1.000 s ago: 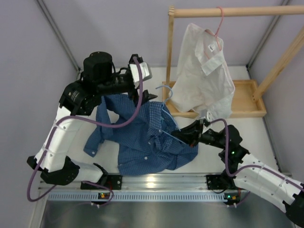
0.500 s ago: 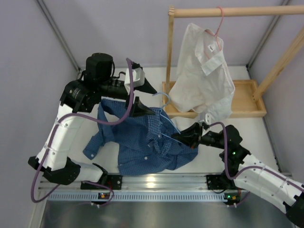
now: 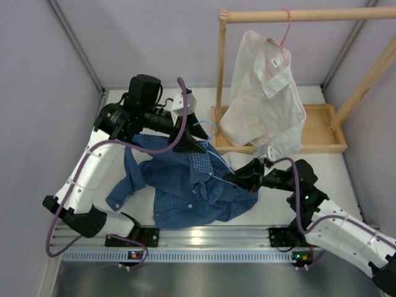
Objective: Place the shirt on the hanger
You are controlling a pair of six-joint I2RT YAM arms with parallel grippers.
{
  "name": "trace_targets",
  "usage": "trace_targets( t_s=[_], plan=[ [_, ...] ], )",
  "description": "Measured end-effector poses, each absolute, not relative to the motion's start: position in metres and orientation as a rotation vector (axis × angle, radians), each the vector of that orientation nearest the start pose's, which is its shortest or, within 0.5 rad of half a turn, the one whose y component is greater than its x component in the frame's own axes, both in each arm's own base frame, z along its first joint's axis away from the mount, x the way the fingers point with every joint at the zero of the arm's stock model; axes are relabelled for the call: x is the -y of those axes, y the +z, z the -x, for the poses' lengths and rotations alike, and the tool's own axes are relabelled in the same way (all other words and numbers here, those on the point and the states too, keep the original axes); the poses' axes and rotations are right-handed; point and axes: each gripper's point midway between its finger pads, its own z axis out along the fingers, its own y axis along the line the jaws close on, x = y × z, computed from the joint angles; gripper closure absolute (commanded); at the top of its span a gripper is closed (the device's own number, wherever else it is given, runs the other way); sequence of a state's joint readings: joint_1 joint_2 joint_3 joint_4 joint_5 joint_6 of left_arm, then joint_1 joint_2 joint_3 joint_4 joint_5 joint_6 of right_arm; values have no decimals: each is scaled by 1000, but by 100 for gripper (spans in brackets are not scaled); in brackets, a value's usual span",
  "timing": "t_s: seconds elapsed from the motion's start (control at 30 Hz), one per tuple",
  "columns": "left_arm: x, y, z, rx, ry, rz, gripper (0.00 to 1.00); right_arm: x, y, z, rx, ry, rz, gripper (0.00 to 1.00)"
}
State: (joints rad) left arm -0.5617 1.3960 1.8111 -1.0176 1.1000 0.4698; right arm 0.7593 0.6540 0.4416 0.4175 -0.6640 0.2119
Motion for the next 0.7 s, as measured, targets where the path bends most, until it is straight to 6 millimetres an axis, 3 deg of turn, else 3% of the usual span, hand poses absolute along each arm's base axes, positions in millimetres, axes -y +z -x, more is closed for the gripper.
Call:
trace_targets(
  t_s=[0.33, 0.37, 0.43, 0.47, 0.7],
  plan=[
    [282, 405, -159, -1324, -1301, -1513, 63, -275, 281, -120, -1206, 1248, 971, 100],
    [282, 405, -159, -1322, -1304, -1514, 65, -275, 282, -120, -1205, 1248, 972, 100],
    [282, 404, -157, -1319, -1320, -1517, 92, -275, 282, -120, -1204, 1250, 973, 100],
    [283, 403, -156, -1314, -1326, -1520, 100, -275, 282, -120, -1204, 1250, 973, 100],
    [281, 400, -156, -1292, -1318, -1532, 100, -276, 280, -120, -1214, 1253, 975, 100]
  ],
)
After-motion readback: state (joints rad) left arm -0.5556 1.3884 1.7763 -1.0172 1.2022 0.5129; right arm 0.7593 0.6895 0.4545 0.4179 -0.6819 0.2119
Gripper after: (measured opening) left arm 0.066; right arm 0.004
